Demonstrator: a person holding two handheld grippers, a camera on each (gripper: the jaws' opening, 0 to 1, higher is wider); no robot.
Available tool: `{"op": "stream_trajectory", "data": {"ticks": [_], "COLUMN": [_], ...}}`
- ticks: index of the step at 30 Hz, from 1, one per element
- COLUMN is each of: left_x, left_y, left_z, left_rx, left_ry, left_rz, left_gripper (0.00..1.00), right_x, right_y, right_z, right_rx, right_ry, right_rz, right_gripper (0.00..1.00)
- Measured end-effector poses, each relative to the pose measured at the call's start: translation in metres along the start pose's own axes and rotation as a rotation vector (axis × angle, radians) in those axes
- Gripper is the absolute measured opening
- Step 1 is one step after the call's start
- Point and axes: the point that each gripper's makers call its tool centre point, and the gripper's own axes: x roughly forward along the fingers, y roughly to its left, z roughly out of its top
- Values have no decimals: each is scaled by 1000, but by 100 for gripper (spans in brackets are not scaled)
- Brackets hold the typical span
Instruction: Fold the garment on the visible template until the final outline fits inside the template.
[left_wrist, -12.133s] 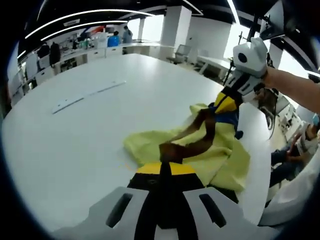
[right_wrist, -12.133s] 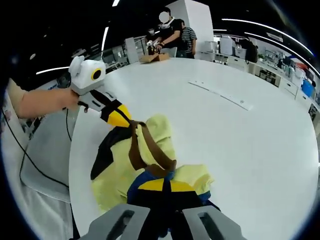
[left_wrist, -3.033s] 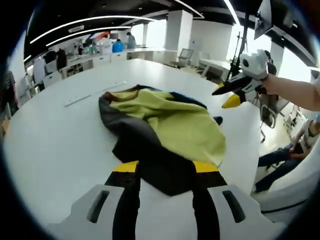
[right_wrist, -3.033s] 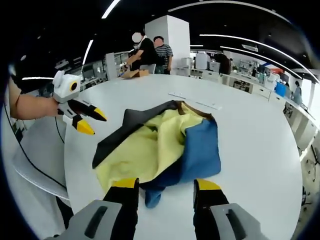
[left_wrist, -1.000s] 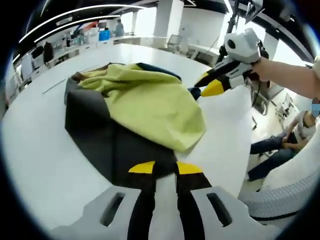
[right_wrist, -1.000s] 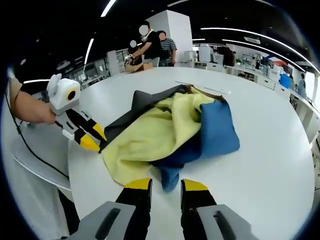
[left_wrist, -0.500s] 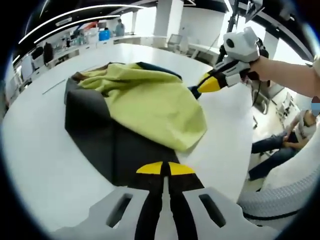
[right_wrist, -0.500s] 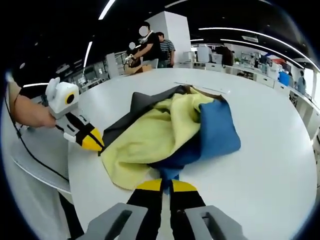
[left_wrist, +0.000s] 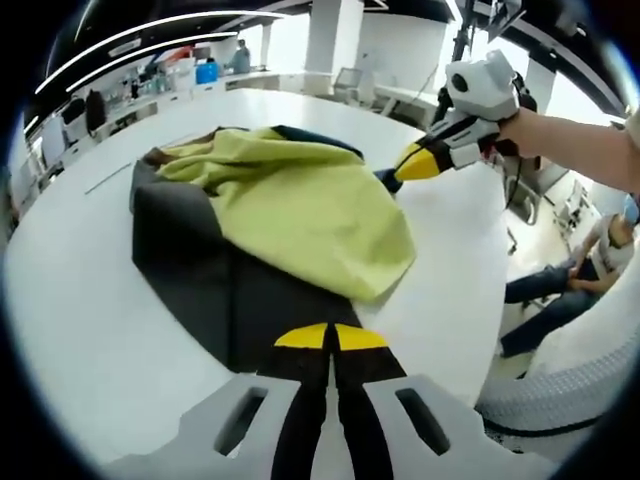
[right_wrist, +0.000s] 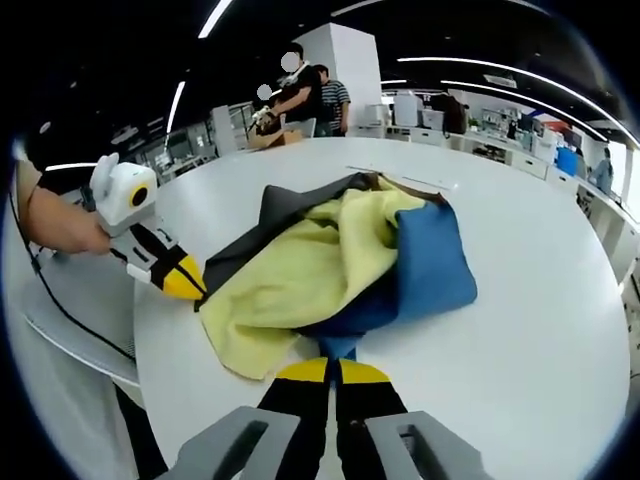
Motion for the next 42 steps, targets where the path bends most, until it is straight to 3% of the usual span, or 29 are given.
{"op": "stream_trajectory", "data": {"ticks": [5,10,14,15,19,23,34,42], "left_x": [-5,-3,2,3,4,4,6,4], "left_y": [6,-2,-5,-6,-4,-1,-3,1], "left_z": [-2,2,5,4,5,3,4,4], "left_rx": [-14,-41,-19,-18,-4,17,71,59], "left_ry": [-3,-18,-16,-10,-4,11,12,9], "left_rz": [11,1,14,10,15,29,50,56], "left_gripper": [0,0,21,23,19,6,0,0], "right_x": [-3,-3,-3,-3,-4,-5,-4,-6], "right_y": [-1,-1,0,0,1,1,1,0], "right_z": [3,4,5,4,2,3,2,4], "right_rx": [5,5,6,5,0,-3,-7,-13], "right_ry": [-9,-10,-12,-12,-5,-6,-3,-11], "right_rz": [-6,-7,-7,-7,-10,-11,-14,-19], "right_gripper": [0,0,0,0,0,0,0,0]}}
